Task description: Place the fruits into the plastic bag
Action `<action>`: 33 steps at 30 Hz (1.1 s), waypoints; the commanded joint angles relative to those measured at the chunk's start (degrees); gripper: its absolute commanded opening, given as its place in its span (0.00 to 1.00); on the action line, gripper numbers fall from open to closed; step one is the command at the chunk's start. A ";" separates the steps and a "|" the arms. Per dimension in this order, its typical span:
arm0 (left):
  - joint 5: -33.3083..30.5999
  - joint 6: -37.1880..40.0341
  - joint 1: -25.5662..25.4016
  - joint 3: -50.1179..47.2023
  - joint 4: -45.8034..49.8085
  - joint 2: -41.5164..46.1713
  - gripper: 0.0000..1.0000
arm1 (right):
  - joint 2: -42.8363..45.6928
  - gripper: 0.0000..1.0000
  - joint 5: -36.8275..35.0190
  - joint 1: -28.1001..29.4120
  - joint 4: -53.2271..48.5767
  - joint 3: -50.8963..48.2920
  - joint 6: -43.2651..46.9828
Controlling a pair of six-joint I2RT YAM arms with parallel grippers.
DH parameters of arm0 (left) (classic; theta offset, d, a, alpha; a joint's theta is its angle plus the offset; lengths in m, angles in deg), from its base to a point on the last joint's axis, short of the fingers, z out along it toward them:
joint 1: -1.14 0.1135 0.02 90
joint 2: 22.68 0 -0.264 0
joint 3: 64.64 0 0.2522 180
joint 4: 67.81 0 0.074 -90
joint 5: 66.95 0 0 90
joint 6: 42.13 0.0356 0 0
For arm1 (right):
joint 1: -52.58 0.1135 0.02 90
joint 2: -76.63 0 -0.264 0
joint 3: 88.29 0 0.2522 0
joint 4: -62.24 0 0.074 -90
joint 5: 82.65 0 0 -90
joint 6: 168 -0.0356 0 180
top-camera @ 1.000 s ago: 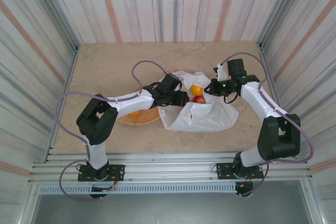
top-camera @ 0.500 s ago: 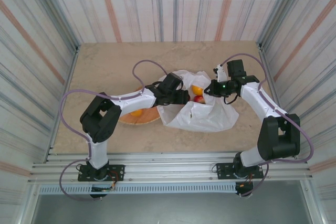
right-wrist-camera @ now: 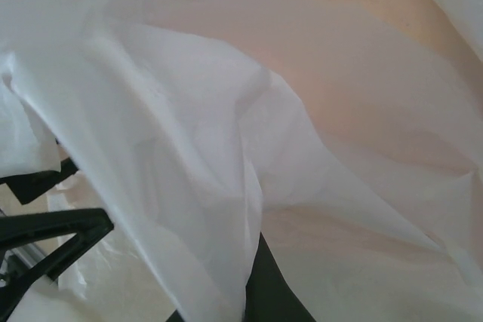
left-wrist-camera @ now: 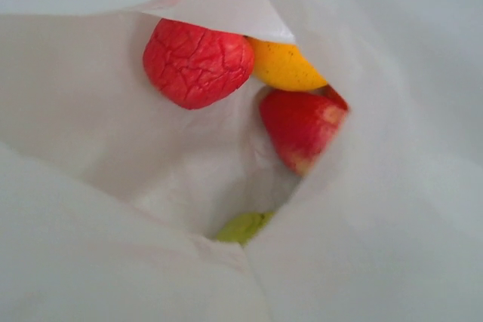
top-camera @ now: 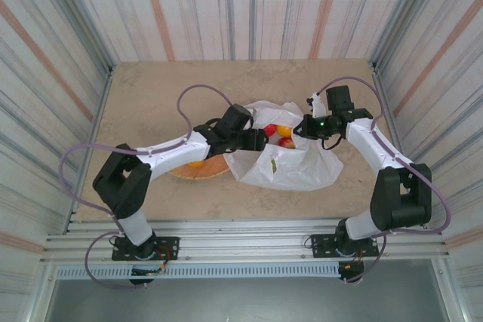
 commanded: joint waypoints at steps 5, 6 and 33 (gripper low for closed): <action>1.71 4.40 0.36 -7.95 0.70 11.51 0.84 | -0.39 0.00 0.32 0.39 0.37 -0.72 -1.41; 1.74 5.01 0.36 -8.46 1.44 12.96 0.84 | -0.51 0.00 0.45 0.47 0.46 -0.73 -1.48; -9.78 9.53 11.88 -18.71 14.82 33.22 0.85 | -1.07 0.00 0.02 1.24 0.99 -0.81 -1.79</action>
